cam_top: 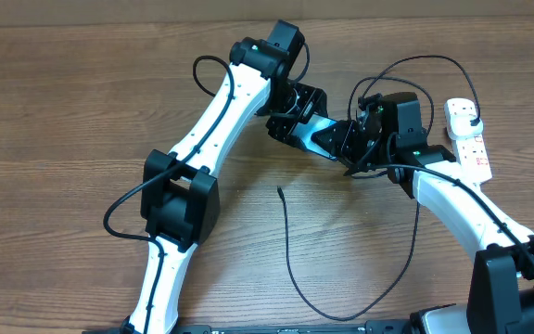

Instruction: Plug charger to phone and switch on socket

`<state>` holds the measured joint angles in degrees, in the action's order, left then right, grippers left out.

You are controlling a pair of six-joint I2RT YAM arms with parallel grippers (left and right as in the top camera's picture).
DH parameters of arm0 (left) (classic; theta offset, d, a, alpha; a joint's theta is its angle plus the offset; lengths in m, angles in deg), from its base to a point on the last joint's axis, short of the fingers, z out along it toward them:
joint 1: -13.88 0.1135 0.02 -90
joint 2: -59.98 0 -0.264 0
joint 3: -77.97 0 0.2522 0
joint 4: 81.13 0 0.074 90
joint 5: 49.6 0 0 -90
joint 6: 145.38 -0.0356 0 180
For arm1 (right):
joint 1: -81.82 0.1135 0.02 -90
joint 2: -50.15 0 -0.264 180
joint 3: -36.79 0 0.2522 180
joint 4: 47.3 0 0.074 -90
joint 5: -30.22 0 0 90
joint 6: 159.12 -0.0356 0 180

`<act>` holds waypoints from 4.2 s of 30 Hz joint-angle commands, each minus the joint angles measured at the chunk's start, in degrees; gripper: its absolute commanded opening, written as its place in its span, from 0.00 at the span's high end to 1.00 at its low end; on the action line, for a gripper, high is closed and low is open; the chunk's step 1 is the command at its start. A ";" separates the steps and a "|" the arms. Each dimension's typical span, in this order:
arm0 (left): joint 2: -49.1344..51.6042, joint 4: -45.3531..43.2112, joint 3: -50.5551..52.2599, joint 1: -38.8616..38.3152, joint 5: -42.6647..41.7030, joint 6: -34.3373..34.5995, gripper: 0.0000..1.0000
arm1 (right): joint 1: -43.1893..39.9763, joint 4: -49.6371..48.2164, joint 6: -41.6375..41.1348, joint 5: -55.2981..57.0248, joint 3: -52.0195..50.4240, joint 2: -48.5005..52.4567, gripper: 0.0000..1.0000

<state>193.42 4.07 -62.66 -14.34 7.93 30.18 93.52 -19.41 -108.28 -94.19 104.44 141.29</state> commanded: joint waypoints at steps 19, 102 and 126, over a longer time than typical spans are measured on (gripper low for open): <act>0.26 -1.49 -1.64 -2.45 -2.05 1.97 0.96 | 0.24 -0.35 0.13 0.42 1.14 -0.02 0.73; 0.26 -23.65 -1.66 15.19 -16.94 -11.30 0.00 | -0.46 -29.51 -64.78 0.87 1.14 -0.02 0.96; 0.26 -30.73 -1.64 7.91 -7.34 -9.22 0.10 | -0.46 -32.09 -73.72 2.32 1.14 -0.02 0.96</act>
<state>194.03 -26.69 -63.03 -5.43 -1.93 22.07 93.11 -50.46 -181.85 -91.92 104.46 141.50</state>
